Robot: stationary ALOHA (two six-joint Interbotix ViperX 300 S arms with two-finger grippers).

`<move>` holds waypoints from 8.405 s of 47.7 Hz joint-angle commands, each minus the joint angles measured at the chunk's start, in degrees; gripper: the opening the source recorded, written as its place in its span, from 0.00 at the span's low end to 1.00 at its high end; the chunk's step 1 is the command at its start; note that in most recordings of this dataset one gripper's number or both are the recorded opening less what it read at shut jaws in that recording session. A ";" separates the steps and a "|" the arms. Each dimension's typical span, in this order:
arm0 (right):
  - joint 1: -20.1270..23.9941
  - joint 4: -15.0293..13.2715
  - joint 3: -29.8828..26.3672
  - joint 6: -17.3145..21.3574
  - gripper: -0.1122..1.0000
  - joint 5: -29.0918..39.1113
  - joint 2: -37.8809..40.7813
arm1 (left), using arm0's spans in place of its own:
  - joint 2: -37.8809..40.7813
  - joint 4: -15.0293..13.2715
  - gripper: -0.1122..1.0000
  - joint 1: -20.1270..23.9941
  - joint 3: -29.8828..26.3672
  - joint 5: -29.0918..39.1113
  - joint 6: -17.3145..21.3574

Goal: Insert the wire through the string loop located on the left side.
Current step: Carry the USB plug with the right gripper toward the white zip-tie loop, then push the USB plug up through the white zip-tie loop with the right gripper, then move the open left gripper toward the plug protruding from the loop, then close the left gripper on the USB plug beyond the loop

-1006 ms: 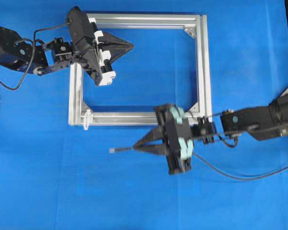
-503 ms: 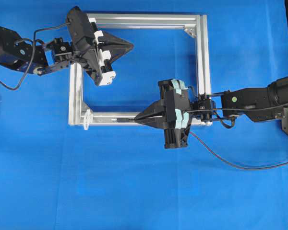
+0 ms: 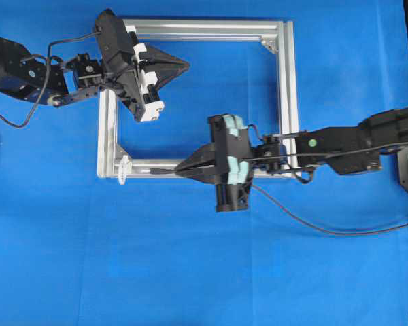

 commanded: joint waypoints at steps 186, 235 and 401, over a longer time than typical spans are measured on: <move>-1.23 -0.09 -18.37 -2.46 0.12 5.10 11.25 | -12.57 0.35 0.10 -0.44 12.30 -0.79 -0.35; -1.23 0.09 -18.46 -2.29 0.12 5.45 11.25 | -37.09 0.44 0.10 -13.89 32.26 9.58 -1.05; -1.14 -0.09 -18.37 -2.20 0.12 5.36 11.25 | -15.38 0.44 0.17 -21.97 21.88 9.23 0.53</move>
